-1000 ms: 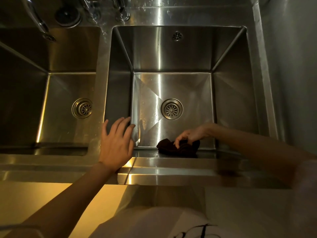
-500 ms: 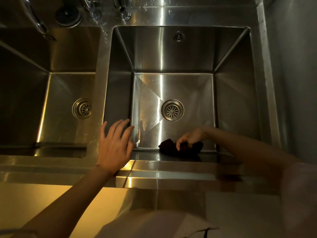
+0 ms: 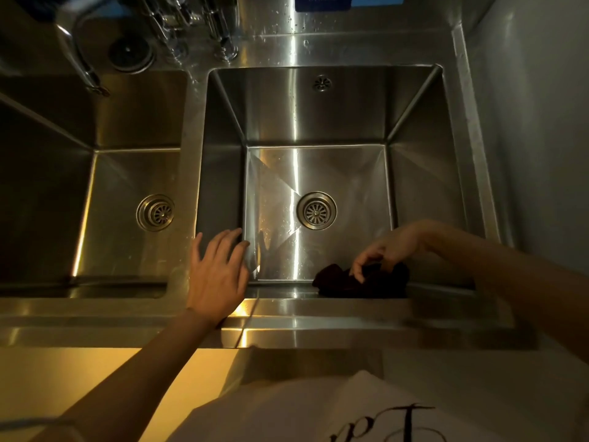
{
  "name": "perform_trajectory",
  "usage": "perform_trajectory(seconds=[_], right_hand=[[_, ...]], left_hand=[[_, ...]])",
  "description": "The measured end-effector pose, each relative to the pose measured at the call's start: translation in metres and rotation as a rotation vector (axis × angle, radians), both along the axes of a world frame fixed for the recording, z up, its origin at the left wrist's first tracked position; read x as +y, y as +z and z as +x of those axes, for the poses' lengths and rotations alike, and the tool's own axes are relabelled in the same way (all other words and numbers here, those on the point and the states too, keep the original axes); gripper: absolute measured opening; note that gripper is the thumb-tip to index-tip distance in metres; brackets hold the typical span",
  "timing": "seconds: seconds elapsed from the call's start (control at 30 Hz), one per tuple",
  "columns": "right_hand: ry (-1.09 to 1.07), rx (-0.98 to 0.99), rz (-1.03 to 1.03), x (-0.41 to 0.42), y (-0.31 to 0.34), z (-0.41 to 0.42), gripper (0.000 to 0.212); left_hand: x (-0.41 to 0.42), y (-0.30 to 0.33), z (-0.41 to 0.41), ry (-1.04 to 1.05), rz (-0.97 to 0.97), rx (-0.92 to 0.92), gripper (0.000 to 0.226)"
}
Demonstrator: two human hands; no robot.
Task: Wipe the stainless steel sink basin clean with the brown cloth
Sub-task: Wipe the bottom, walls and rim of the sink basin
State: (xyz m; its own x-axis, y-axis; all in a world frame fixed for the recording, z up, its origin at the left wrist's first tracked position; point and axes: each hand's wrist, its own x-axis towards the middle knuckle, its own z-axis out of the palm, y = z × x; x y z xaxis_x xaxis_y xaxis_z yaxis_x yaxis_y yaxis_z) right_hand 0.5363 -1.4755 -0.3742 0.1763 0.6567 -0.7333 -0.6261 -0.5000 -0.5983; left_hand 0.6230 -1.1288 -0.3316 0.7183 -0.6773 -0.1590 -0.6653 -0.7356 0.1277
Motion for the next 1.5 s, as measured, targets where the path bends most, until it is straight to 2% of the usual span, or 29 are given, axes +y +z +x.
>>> perform_trajectory(seconds=[0.13,0.3,0.4,0.7,0.93,1.07,1.3,1.5], right_hand=[[0.000,0.065,-0.082,0.012,-0.036,0.008,0.054],[0.104,-0.027,-0.321,0.030,-0.070,0.009,0.055],[0.074,-0.079,-0.388,0.033,-0.082,0.003,0.051],[0.016,0.052,-0.277,0.008,-0.049,-0.004,0.047],[-0.047,-0.024,-0.248,-0.022,0.002,-0.029,0.053],[-0.004,-0.051,-0.240,-0.036,0.020,-0.035,0.048],[0.072,0.001,-0.287,-0.021,-0.005,-0.020,0.050],[0.205,0.036,-0.412,-0.003,-0.054,-0.007,0.049]], left_hand=[[0.001,-0.004,0.001,-0.008,-0.039,-0.030,0.043],[0.002,-0.007,0.001,-0.017,-0.010,-0.034,0.044],[0.001,-0.007,0.001,-0.025,0.010,-0.031,0.045],[0.000,-0.002,0.001,0.029,-0.018,0.003,0.042],[-0.001,0.002,0.000,0.027,0.022,0.048,0.048],[-0.003,0.003,0.001,-0.018,0.042,0.046,0.046],[-0.047,0.007,-0.022,-0.064,-0.126,0.034,0.037],[-0.059,-0.006,-0.030,-0.125,-0.140,0.046,0.033]])
